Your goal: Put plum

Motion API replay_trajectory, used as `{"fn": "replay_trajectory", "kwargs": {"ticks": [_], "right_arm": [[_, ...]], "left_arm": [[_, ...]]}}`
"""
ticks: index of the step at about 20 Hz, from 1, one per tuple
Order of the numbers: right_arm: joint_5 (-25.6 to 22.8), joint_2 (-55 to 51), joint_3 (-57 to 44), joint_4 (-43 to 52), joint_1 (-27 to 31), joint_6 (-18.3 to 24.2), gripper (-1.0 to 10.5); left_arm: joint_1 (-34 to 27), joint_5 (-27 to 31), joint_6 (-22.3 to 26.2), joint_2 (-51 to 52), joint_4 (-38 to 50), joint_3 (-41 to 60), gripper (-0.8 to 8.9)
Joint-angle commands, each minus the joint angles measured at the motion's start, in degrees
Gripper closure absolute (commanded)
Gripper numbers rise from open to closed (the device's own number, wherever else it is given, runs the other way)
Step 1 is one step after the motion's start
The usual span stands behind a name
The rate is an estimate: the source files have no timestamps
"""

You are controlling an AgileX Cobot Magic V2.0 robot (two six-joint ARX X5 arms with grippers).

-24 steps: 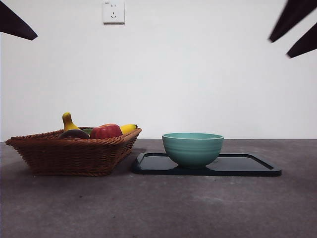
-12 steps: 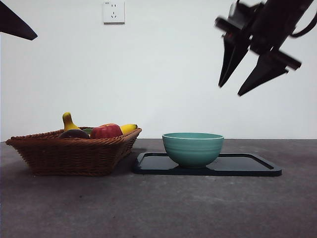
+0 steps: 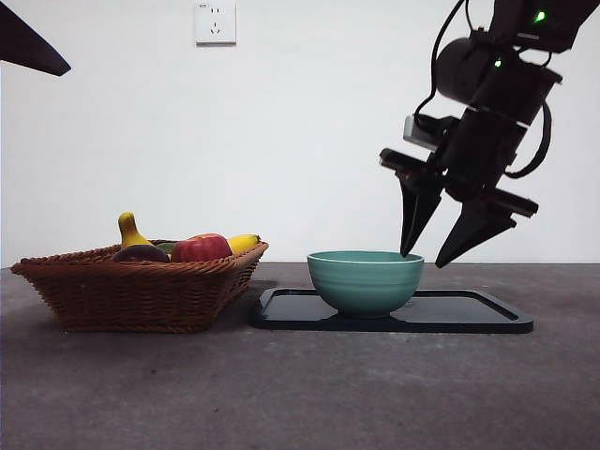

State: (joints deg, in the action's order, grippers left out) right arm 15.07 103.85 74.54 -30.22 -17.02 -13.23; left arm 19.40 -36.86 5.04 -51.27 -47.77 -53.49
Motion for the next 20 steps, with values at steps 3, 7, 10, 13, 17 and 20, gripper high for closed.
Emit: {"fn": "replay_trajectory", "kwargs": {"ticks": [3, 7, 10, 13, 17, 20], "right_arm": [[-0.2, 3.0, 1.3, 2.0, -0.5, 0.8, 8.0], [-0.2, 3.3, 1.3, 3.3, -0.5, 0.8, 9.3], [-0.2, 3.1, 1.4, 4.1, -0.5, 0.3, 9.4], [-0.6, 1.2, 2.0, 4.1, -0.5, 0.2, 9.4], [-0.6, -6.4, 2.1, 1.0, -0.5, 0.3, 9.4], [-0.5, -12.8, 2.1, -4.9, -0.7, 1.5, 9.4]], "left_arm": [[0.2, -0.4, 0.5, -0.4, 0.6, -0.4, 3.85], [0.2, -0.4, 0.5, -0.4, 0.6, -0.4, 3.85], [0.2, -0.4, 0.5, -0.4, 0.6, -0.4, 3.85], [0.2, -0.4, 0.5, -0.4, 0.6, -0.4, 3.85], [0.2, -0.4, 0.5, -0.4, 0.6, -0.4, 3.85], [0.2, -0.4, 0.5, -0.4, 0.7, -0.4, 3.85]]}}
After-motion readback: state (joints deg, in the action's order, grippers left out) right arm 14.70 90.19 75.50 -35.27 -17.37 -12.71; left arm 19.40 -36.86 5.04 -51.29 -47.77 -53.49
